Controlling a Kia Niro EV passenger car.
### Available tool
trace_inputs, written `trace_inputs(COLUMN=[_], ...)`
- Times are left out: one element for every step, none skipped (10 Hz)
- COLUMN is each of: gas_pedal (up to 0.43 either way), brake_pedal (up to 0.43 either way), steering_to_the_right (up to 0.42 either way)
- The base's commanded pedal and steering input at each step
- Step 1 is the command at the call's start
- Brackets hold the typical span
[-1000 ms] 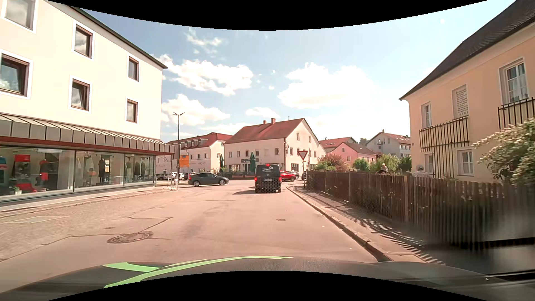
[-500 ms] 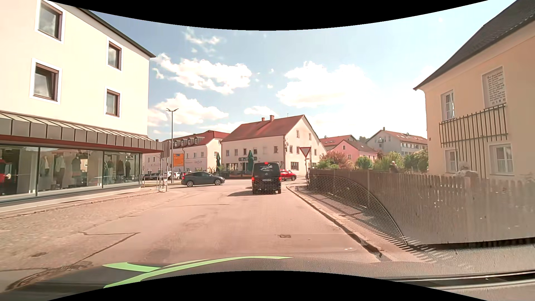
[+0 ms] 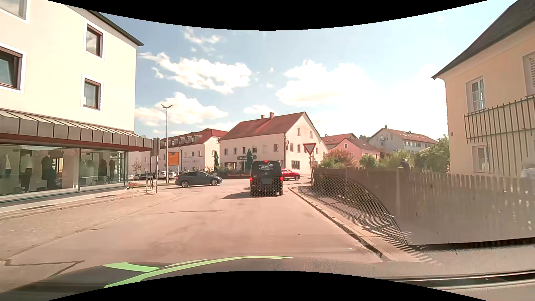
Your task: Follow the waypoints while adhering to traffic rules and regulations
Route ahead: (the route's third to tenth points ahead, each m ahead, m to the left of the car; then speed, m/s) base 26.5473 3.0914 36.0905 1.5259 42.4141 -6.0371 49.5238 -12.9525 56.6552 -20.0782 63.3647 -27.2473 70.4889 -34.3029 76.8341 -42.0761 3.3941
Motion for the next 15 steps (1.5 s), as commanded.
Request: trace_inputs(gas_pedal=[0.000, 0.000, 0.000, 0.000, 0.000, 0.000, 0.000, 0.000, 0.000, 0.000, 0.000, 0.000, 0.000, 0.000, 0.000], brake_pedal=[0.024, 0.049, 0.067, 0.079, 0.098, 0.098, 0.098, 0.104, 0.110, 0.116, 0.122, 0.128, 0.134, 0.134, 0.134], steering_to_the_right=[-0.005, -0.004, -0.004, -0.004, -0.004, -0.004, -0.004, -0.004, -0.004, -0.004, -0.004, -0.004, -0.004, -0.004, -0.004])
